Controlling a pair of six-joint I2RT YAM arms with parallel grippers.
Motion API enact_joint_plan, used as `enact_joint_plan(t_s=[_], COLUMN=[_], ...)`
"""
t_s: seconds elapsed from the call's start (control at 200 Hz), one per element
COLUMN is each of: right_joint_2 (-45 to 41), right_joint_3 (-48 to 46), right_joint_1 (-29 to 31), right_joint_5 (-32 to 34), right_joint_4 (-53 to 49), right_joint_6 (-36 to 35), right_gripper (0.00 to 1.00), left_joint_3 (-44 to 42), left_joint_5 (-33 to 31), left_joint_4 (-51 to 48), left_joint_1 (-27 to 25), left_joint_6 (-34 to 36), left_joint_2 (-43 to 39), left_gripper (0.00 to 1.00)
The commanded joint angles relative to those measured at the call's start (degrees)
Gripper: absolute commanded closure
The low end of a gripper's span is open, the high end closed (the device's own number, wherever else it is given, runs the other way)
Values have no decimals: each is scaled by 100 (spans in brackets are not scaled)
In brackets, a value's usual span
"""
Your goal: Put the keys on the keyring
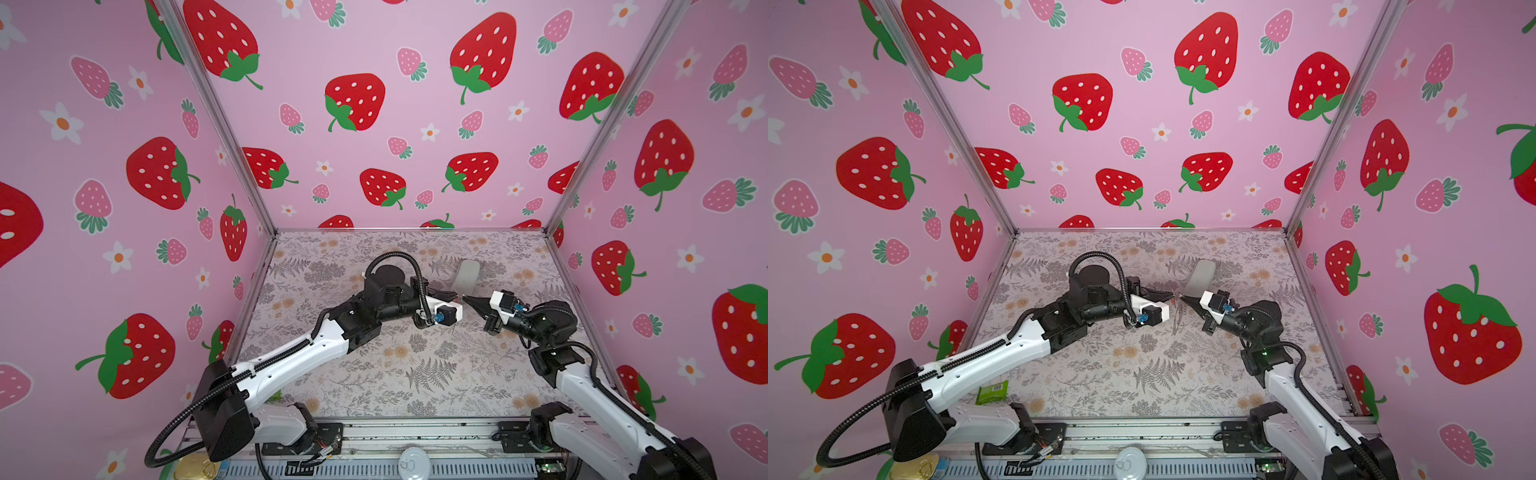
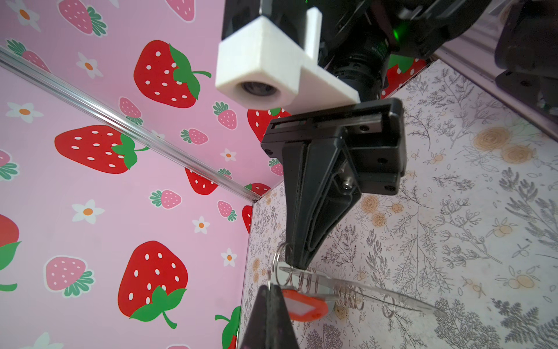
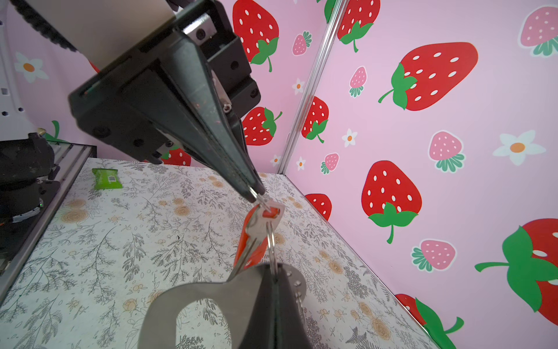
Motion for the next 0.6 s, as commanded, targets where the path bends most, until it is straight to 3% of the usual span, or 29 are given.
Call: enact_joint_plan(t_s=[0.0, 0.28, 0.595], right_joint_2=[-15, -13, -216], right_joint_3=[199, 186, 234], right_joint_1=[-12, -14, -14], right_joint_5=[-114, -320, -251], right_joint_4=[238, 199, -537], right_joint_6=[107, -58, -1428], right_gripper=[99, 99, 99], left_joint_3=[-34, -54, -173], left_joint_5=[114, 127, 609], left_joint_4=[86, 196, 156], left_joint_1=[-8, 15, 240], left_joint_6=[102, 150, 158], left_joint_2=[-95, -47, -196], left_gripper=[100, 100, 100])
